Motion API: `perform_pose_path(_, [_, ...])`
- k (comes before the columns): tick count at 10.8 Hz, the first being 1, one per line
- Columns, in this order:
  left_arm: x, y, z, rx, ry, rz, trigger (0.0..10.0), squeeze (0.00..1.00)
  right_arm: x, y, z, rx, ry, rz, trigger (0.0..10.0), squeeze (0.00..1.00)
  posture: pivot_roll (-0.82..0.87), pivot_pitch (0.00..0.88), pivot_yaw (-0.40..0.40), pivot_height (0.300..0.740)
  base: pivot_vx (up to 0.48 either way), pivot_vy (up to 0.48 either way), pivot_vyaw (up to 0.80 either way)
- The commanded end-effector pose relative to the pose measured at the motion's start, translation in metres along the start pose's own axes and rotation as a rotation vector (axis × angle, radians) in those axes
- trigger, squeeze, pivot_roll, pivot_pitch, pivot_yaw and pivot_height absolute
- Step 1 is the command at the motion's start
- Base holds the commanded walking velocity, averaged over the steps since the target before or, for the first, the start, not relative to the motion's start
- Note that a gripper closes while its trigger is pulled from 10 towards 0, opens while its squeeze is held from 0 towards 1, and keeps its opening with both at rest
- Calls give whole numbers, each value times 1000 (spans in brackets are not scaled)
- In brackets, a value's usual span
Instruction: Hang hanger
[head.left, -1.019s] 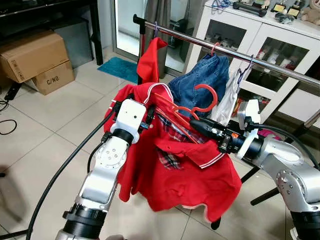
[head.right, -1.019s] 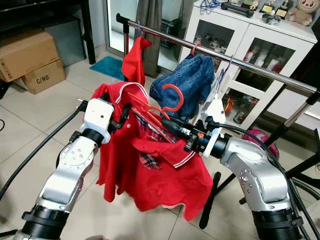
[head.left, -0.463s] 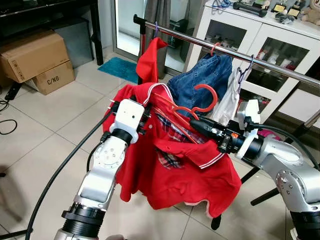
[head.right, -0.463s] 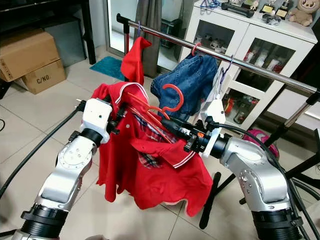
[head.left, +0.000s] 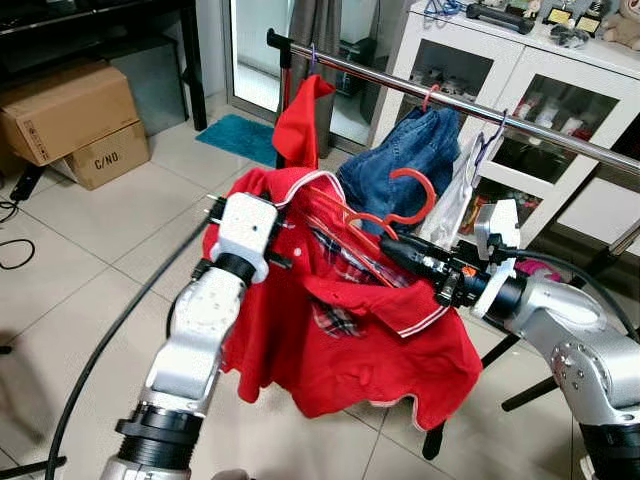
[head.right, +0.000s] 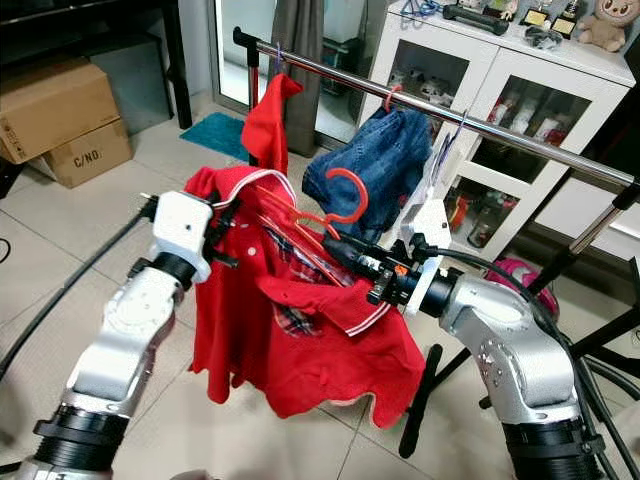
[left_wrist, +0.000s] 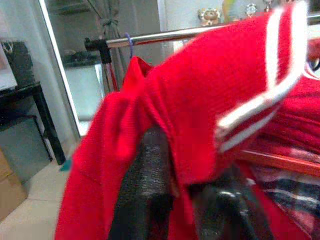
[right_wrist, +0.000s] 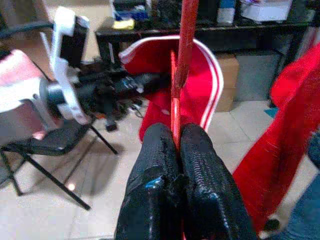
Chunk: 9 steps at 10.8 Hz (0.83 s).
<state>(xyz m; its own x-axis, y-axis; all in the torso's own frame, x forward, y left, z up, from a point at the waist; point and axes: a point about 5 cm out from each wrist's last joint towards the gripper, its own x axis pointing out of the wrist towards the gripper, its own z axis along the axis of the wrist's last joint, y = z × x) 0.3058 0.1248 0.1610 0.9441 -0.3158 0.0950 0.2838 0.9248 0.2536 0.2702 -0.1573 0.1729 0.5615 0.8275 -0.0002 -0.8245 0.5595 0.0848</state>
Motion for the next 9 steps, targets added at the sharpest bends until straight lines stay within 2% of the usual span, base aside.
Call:
perform_pose_path(1, [4, 2, 19, -12, -55, -31, 0, 0, -6, -5, -3, -14, 26, -46, 10000, 0, 87, 0, -92, 740, 0, 0, 0])
perform_pose_path(2, [3, 4, 28, -49, -73, -75, 0, 0, -9, -7, -10, -28, 74, -70, 10000, 0, 93, 0, -85, 740, 0, 0, 0])
perform_pose_path(3, [3, 6, 51, -152, -130, -149, 0, 0, -13, -8, -27, -69, 202, -83, 10000, 0, 98, 0, -91, 740, 0, 0, 0])
perform_pose_path(4, [7, 15, 64, -161, -150, -138, 0, 0, -16, -8, -39, -86, 282, -86, 10000, 0, 110, 0, -95, 740, 0, 0, 0])
perform_pose_path(5, [10, 27, 72, -160, -168, -98, 0, 0, -16, -7, -42, -96, 293, -79, 10000, 0, 109, 0, -94, 740, 0, 0, 0])
perform_pose_path(6, [13, 53, 75, -112, -147, -33, 0, 0, -16, -6, -40, -84, 275, -86, 10000, 0, 111, 0, -92, 740, 0, 0, 0])
perform_pose_path(7, [12, 63, 72, -76, -115, -22, 0, 0, -16, -6, -39, -79, 259, -90, 10000, 0, 109, 0, -90, 740, 0, 0, 0])
perform_pose_path(8, [10, 64, 69, -65, -91, -36, 0, 0, -16, -6, -37, -84, 246, -88, 10000, 0, 103, 0, -90, 740, 0, 0, 0])
perform_pose_path(9, [9, 73, 67, -46, -78, 9, 0, 0, -18, -6, -34, -90, 235, -76, 10000, 0, 102, 0, -94, 740, 0, 0, 0])
